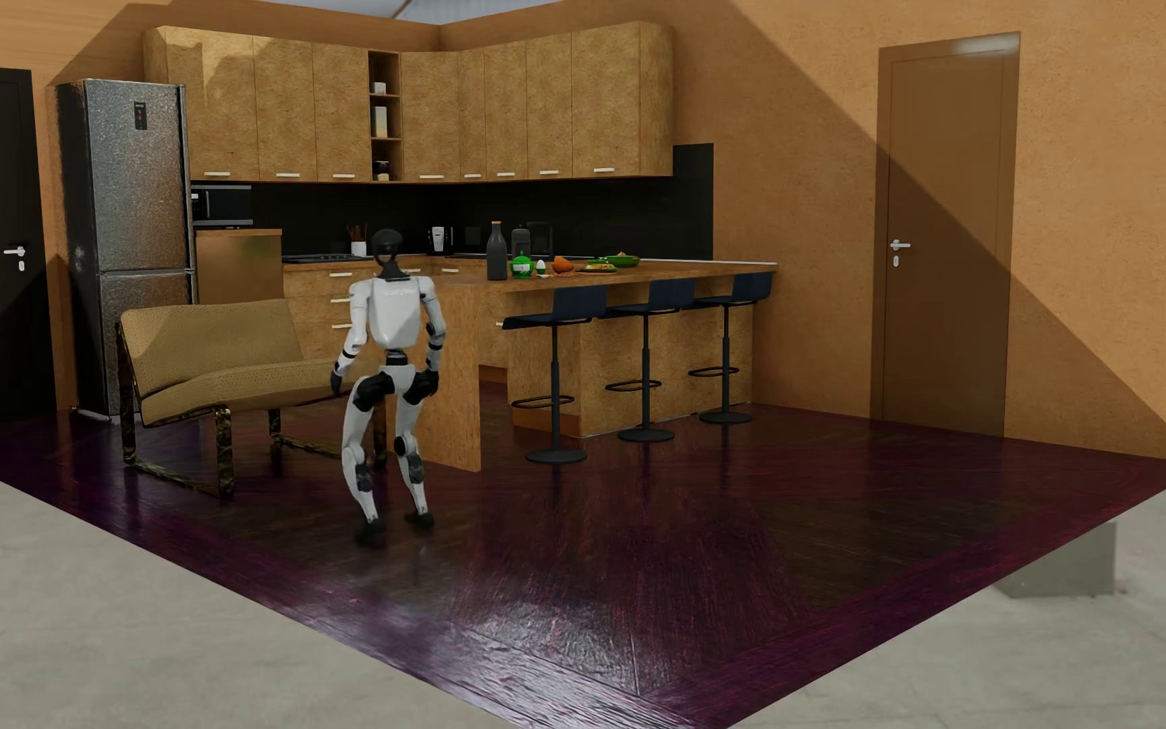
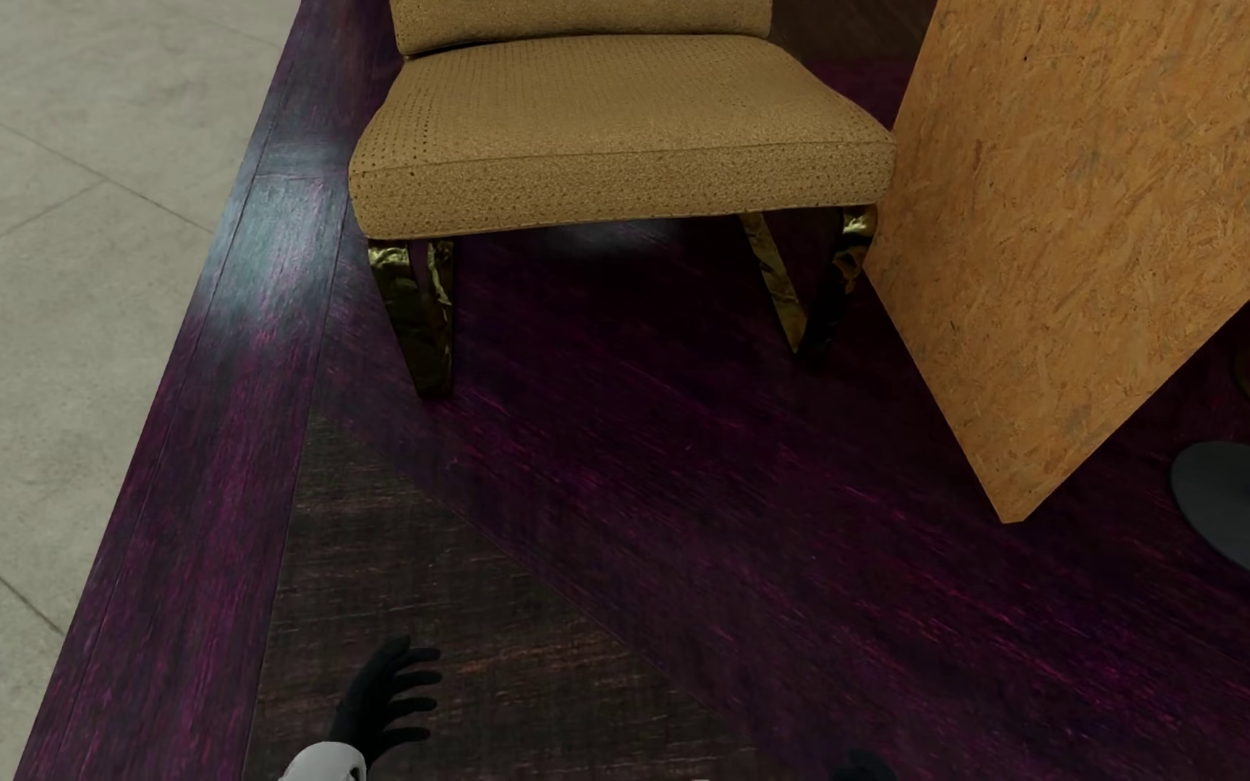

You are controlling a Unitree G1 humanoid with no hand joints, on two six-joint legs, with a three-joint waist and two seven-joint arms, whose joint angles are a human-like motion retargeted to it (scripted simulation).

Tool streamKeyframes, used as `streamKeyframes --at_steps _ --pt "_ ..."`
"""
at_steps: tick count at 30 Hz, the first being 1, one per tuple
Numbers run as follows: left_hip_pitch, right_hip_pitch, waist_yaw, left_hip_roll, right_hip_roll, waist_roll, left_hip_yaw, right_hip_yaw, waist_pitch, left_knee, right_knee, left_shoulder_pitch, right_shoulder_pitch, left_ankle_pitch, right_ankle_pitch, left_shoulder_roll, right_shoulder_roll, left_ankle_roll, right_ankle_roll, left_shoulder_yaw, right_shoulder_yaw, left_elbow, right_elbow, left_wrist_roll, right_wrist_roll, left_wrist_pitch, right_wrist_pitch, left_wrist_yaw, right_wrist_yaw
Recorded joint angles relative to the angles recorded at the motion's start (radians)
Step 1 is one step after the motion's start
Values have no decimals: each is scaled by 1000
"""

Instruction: Walk to the armchair

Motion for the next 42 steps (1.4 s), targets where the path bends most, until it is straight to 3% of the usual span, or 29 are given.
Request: streamKeyframes --at_steps 1,2,4,6,7,8,9,10,11,13,14,16,20,22,25,26,27,28,29,30,31,32,34,35,36,38,39,40,42 --pt "-83 35 20 -13 1 24 -9 4 3 115 -22 -3 20 130 -13 4 7 3 2 6 23 21 41 8 14 0 -36 -31 -14" --pt "-150 78 60 -32 3 63 -7 2 5 120 -60 12 53 110 -19 9 21 8 7 23 0 -13 31 13 58 16 -64 -59 -22" --pt "-236 166 100 -49 8 140 15 -5 2 -19 -112 65 37 26 -49 29 61 6 22 61 1 -17 -48 37 140 -12 -87 -89 -34" --pt "-233 161 76 -25 20 182 25 9 19 -252 60 91 -31 73 -67 66 75 -5 17 76 4 37 -105 72 138 -86 -95 -67 -14" --pt "-220 55 54 -34 15 157 34 27 25 -253 294 63 -52 182 55 109 80 44 -49 52 8 70 -120 76 124 -120 -89 -26 6" --pt "-210 -49 54 -45 18 111 41 39 18 -246 396 43 -40 156 194 124 55 121 -94 65 46 37 -86 64 117 -147 -79 36 32" --pt "-173 -78 51 -43 12 67 40 45 17 -258 321 54 -12 138 141 109 44 66 -51 63 17 19 -83 38 118 -193 -43 96 61" --pt "-146 -75 46 -45 -11 22 43 55 12 -252 168 59 11 97 50 80 30 70 -7 52 -20 -4 -87 9 118 -214 4 141 82" --pt "-152 -50 52 -49 -35 -8 37 66 -14 -211 7 42 15 34 71 37 -12 84 81 13 -43 -8 -26 -13 119 -196 43 163 91" --pt "-88 23 4 -19 4 1 19 58 -41 -233 -47 114 -27 18 48 3 15 53 55 24 -37 17 -36 10 89 -105 110 126 53" --pt "-45 66 0 -20 2 -5 20 55 -37 -253 -66 104 -22 3 30 11 30 51 54 26 -19 21 -27 29 73 -30 102 85 34" --pt "3 118 3 -22 -2 -1 19 46 -44 -290 -106 100 -34 -25 2 60 42 48 54 21 -29 -7 -11 31 65 37 47 13 32" --pt "91 205 -14 -25 -7 29 8 31 -14 -347 -152 57 2 -88 -67 15 52 36 48 29 -8 -5 -35 -28 96 -42 -77 27 69" --pt "36 241 -12 -30 -10 43 10 50 18 -182 -171 41 45 -27 -96 15 34 9 47 9 8 -44 -41 -36 91 -77 -137 46 60" --pt "-59 289 38 -30 -2 117 13 54 34 -194 -172 105 -16 -47 -114 41 57 -29 41 82 36 -11 -51 -7 109 -74 -141 29 -56" --pt "-69 211 59 -27 8 141 9 54 50 -229 32 110 -68 -70 -64 65 80 -16 -1 104 6 36 -79 1 124 -73 -119 24 -93" --pt "-46 103 52 -47 1 128 9 57 46 -238 237 120 -93 -89 97 90 68 72 -97 94 37 45 -72 5 138 -67 -97 30 -108" --pt "2 23 53 -58 -8 99 17 56 43 -268 325 120 -89 -104 195 98 71 66 -197 89 14 36 -46 9 143 -66 -72 42 -95" --pt "48 -31 44 -53 -10 77 13 34 44 -286 277 99 -50 -128 132 100 64 61 -203 89 -17 -13 -84 5 138 -54 -33 56 -66" --pt "33 -80 24 -55 -26 39 17 20 37 -195 135 63 -31 -115 66 87 61 63 -167 64 -32 6 -88 1 114 -73 1 69 -33" --pt "-34 -81 15 -59 -42 13 7 21 30 -17 14 25 -25 -38 57 39 37 49 40 30 -6 30 -22 4 80 -84 15 81 -3" --pt "-96 -47 22 -57 -33 4 -4 21 31 128 9 10 -27 92 13 25 18 34 36 -34 24 24 6 13 50 -70 27 80 23" --pt "-169 1 50 -43 -1 35 -21 11 49 -64 8 44 -24 7 8 15 40 16 29 46 36 29 -36 38 35 -54 1 41 30" --pt "-178 -24 61 -28 11 55 -26 10 76 -213 122 42 -18 63 53 40 78 51 26 74 16 73 -108 45 38 -63 -25 21 21" --pt "-179 -63 40 -35 18 51 -27 32 65 -194 200 79 -30 37 96 68 85 61 -6 68 42 49 -118 43 45 -69 -63 16 22" --pt "-137 -35 40 -47 21 19 -14 44 54 -230 140 97 -36 28 51 93 59 56 -169 61 19 18 -93 27 78 -91 -114 36 68" --pt "-124 7 31 -51 11 0 -6 45 55 -222 47 80 -33 30 -12 80 73 48 -127 37 -14 16 -85 24 81 -86 -113 59 82" --pt "-129 48 20 -55 -2 -9 -5 51 50 -195 -14 66 -33 33 -42 54 59 45 39 9 -2 -5 -48 25 75 -66 -108 80 86" --pt "-97 66 -14 -39 15 10 -13 43 37 -241 -41 50 3 3 -40 36 54 36 32 -11 7 -19 -73 15 56 -28 -65 95 66"
